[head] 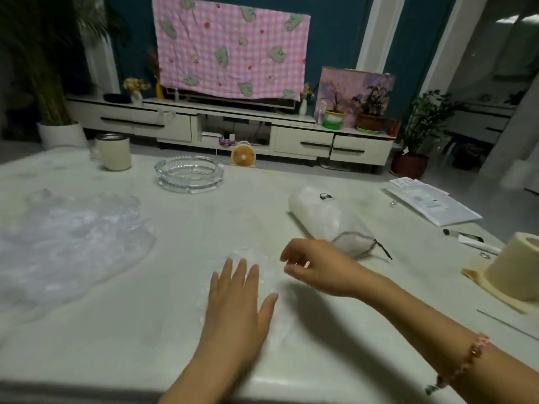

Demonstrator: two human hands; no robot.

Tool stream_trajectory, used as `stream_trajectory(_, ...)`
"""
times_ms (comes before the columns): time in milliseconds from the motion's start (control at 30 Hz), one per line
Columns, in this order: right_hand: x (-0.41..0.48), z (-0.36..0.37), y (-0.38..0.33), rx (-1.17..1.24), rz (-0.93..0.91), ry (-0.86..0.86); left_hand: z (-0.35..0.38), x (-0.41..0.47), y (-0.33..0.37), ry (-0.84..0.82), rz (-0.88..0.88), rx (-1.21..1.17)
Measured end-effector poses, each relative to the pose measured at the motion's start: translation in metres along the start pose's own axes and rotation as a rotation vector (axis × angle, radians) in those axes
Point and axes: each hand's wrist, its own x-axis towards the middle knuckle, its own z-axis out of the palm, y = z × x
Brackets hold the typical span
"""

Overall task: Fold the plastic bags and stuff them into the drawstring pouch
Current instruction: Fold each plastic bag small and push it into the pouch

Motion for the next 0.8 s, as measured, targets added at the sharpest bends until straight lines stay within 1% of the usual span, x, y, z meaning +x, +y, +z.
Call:
stream_trajectory(67, -0.004, 0.028, -0.01, 0.019, -0.072, -0.082, 0.0, -0.019, -0.023, -0.109, -0.054, 0.058)
stream_trajectory(100, -0.005, 0.04, -0.014, -0.004, -0.1, -0.119, -0.001, -0.026, -0.032, -0.165, -0.066, 0.075)
stream_trajectory(133, -0.008, 0.049, -0.014, -0.072, -0.123, -0.155, 0.003, -0.028, -0.037, -0.186, -0.065, 0.071)
stream_trajectory(200, -0.013, 0.059, -0.021, -0.239, -0.164, -0.166, -0.002, -0.038, -0.047, -0.219, -0.063, 0.121)
stream_trajectory(267, -0.017, 0.061, -0.024, -0.366, -0.168, -0.144, -0.003, -0.041, -0.057, -0.251, -0.077, 0.143)
stream_trajectory(367, -0.02, 0.053, -0.035, -0.483, -0.138, -0.143, -0.013, -0.046, -0.067, -0.273, -0.109, 0.084)
stream_trajectory(433, -0.024, 0.046, -0.042, -0.452, -0.09, -0.167, -0.025, -0.048, -0.066, -0.248, -0.137, 0.053)
stream_trajectory(467, -0.026, 0.043, -0.044, -0.421, -0.075, -0.141, -0.029, -0.048, -0.066, -0.195, -0.153, 0.001)
stream_trajectory(567, -0.027, 0.036, -0.043, -0.333, -0.077, 0.092, -0.03, -0.048, -0.054, 0.077, -0.156, -0.066)
stream_trajectory(633, -0.025, 0.041, -0.037, -0.253, -0.086, 0.199, -0.024, -0.046, -0.035, 0.151, -0.156, -0.13)
stream_trajectory(667, -0.025, 0.045, -0.035, -0.201, -0.11, 0.19, -0.02, -0.044, -0.025, 0.131, -0.142, -0.132)
stream_trajectory(733, -0.026, 0.059, -0.026, -0.131, -0.192, 0.085, -0.007, -0.041, -0.011, 0.027, -0.101, -0.025)
stream_trajectory(800, -0.028, 0.073, -0.017, -0.185, -0.211, -0.033, 0.002, -0.04, -0.012, -0.085, -0.103, 0.08)
